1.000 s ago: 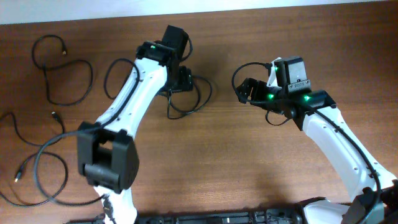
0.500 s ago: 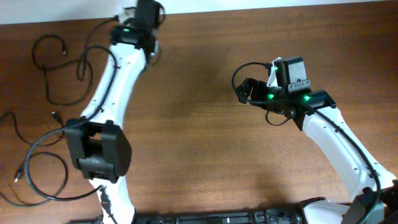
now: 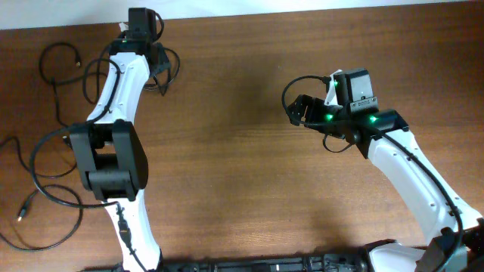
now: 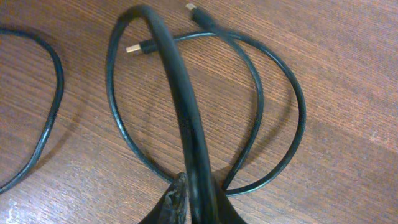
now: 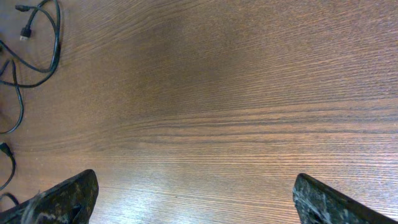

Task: Untangle cables

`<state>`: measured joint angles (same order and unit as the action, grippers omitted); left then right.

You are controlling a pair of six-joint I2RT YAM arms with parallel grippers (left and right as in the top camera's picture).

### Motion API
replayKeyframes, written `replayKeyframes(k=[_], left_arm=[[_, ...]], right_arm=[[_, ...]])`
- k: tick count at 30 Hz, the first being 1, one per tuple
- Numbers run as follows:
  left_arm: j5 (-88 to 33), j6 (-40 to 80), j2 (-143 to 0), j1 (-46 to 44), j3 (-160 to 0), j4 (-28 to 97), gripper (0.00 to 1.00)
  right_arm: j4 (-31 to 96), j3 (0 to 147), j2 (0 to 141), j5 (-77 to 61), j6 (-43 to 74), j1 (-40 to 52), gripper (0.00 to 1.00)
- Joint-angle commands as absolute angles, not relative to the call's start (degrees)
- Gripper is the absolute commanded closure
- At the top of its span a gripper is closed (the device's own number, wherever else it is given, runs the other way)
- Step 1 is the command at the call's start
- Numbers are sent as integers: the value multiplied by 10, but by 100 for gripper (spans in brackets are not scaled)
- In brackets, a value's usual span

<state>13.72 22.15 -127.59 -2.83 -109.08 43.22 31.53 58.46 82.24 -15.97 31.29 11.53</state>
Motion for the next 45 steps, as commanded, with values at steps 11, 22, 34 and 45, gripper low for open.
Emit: replayKeyframes(k=[11,22,34,45], left_arm=[[97,145,-1060,-26,-1097,544,1],[133,147,-866,-23,-1097,676,1],[197,147,-609,-23,-1095,901,1],[191,147,-254,-23,-1096,925,1]], right_arm=[[315,585,821,-159,309,112,1],[315,585,821,-159,309,112,1],[315,585,821,-159,309,112,1],[315,585,821,-159,309,112,1]])
